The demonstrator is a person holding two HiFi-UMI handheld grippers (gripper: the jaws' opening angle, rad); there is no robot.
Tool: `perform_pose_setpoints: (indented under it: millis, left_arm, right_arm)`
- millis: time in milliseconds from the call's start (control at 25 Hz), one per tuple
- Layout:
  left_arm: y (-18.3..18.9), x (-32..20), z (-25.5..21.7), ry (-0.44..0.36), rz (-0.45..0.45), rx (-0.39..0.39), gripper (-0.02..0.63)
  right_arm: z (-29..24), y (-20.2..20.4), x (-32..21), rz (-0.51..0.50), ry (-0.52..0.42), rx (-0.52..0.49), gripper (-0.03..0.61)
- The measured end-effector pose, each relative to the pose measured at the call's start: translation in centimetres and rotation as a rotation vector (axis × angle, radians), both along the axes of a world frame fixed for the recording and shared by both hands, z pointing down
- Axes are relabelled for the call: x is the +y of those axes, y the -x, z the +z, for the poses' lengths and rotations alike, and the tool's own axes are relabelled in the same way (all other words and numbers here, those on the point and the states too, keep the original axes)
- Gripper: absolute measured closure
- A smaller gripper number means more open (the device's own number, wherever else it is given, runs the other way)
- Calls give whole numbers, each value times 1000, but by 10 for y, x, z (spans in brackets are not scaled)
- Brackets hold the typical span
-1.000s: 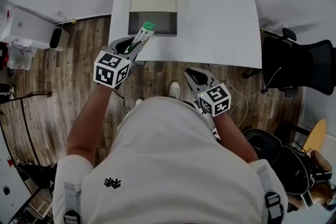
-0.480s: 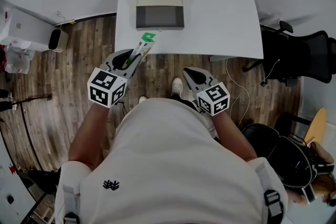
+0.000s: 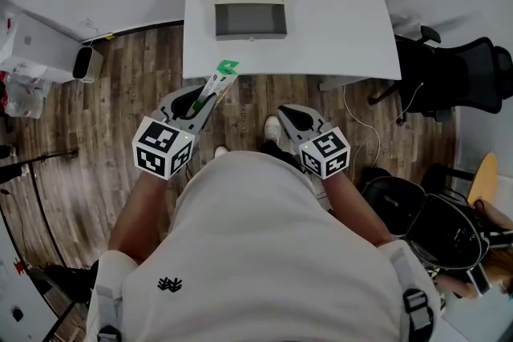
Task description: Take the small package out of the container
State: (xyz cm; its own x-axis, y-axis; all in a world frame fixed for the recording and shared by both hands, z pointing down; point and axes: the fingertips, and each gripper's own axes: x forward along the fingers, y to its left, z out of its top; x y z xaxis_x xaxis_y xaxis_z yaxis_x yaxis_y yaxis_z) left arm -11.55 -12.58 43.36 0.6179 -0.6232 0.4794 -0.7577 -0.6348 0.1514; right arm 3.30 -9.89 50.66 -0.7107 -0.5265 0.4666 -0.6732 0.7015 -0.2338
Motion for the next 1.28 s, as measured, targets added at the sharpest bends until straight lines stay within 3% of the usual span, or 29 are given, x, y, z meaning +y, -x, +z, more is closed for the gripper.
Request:
perform_pose_setpoints:
  millis: [480, 1280]
  left_arm:
    - [17, 39, -3, 4, 53, 17, 518]
    - [30, 68, -8, -13, 73, 19, 518]
  right_arm:
    - [-5, 24, 43, 43, -12, 15, 571]
    - [-14, 39, 59, 42, -50, 25, 572]
